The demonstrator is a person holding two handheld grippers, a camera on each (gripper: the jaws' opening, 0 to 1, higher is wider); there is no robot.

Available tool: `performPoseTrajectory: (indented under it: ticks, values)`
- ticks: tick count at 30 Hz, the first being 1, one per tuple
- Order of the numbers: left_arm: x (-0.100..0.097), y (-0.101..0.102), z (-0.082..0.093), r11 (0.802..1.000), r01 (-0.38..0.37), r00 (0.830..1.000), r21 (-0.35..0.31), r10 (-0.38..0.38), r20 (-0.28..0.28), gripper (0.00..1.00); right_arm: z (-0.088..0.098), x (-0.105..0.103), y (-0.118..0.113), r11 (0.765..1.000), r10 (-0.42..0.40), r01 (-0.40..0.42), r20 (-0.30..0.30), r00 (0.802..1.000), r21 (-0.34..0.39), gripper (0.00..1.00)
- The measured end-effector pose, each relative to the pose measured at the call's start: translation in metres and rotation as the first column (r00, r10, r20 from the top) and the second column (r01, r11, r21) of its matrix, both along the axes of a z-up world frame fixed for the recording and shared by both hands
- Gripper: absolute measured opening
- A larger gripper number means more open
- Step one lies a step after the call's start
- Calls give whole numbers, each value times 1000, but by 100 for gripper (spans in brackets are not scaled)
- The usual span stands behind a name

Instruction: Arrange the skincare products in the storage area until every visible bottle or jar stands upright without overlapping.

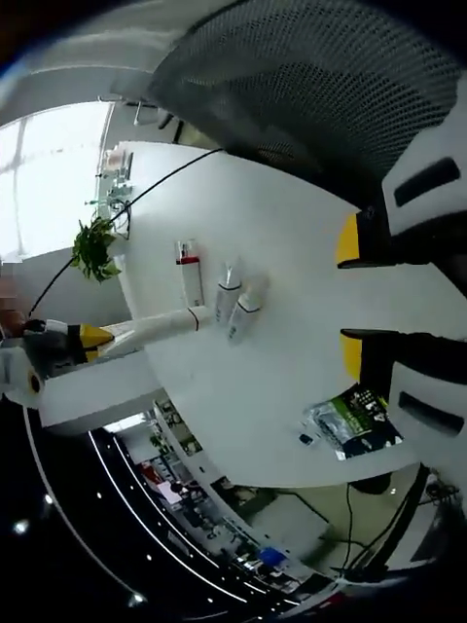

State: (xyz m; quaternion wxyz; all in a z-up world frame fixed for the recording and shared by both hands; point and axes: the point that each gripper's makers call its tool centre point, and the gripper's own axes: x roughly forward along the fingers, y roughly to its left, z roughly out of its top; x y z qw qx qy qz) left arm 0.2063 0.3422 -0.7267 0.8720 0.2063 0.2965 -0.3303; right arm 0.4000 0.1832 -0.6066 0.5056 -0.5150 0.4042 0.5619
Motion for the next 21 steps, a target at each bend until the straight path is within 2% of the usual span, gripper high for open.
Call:
performPoseTrajectory:
  ticks: [6,10,14,21]
  values:
    - [1,4,-4,1000,-19,1000,10,19,-12,25,1,34,3,997,-67,68,-20,998,46,0]
    - [-1,4,-7,1000,-14,999,19,15,-30,25,-4,48,3,995,-87,88,-31,996,44,0]
    - [-1,6,-8,999,-21,999,25,21,-35,25,-16,64,-6,993,-120,120,-43,992,14,0]
    - [0,7,-9,999,-38,998,25,39,-45,24,-32,73,-21,990,-138,137,-37,990,-36,0]
